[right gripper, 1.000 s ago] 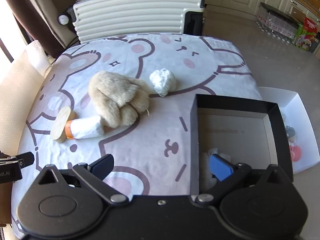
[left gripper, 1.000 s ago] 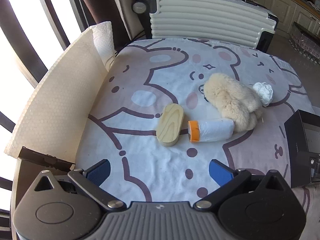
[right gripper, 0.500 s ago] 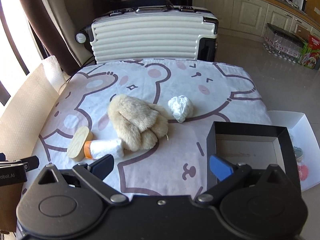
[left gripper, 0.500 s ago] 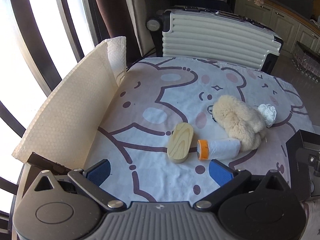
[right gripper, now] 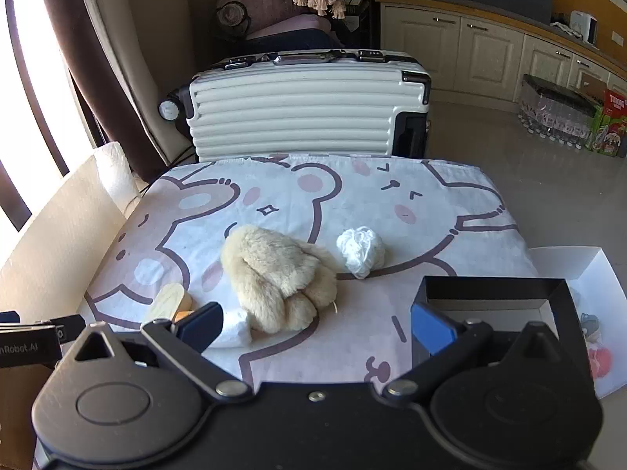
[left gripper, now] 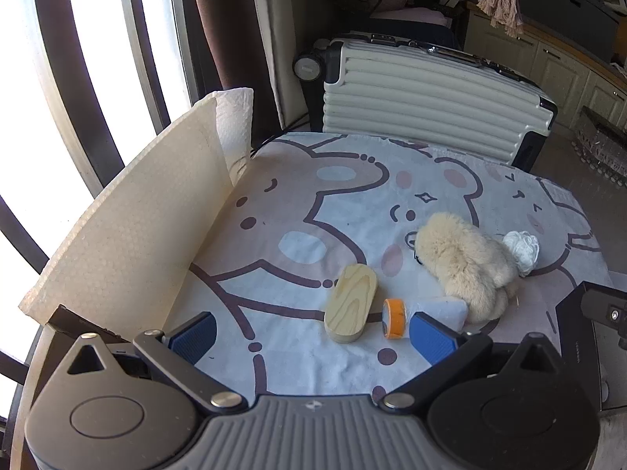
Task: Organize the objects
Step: 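Move the left gripper toward the oval wooden block while the right gripper approaches the plastic-wrapped roll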
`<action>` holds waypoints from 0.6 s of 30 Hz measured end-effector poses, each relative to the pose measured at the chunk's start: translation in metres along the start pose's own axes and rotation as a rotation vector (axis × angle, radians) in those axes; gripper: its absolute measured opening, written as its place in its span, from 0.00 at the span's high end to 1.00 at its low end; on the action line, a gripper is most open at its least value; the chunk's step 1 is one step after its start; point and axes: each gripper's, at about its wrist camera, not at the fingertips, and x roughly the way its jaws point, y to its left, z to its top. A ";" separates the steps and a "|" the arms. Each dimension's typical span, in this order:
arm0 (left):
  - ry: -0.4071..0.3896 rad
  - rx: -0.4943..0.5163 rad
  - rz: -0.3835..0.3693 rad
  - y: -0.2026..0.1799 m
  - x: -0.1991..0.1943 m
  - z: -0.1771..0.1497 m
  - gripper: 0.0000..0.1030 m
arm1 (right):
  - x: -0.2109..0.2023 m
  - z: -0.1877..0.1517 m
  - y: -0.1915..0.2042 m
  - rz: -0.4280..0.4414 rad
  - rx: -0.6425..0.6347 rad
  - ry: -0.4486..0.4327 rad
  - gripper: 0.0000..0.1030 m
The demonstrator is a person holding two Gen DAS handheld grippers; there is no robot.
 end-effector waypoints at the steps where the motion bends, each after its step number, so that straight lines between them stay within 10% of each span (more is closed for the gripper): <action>1: -0.003 -0.003 -0.004 0.000 0.001 0.000 0.00 | 0.001 0.000 0.000 -0.003 0.003 -0.004 0.00; 18: 0.026 -0.014 -0.041 -0.006 0.045 0.006 0.08 | 0.030 0.006 0.003 0.017 0.011 -0.008 0.00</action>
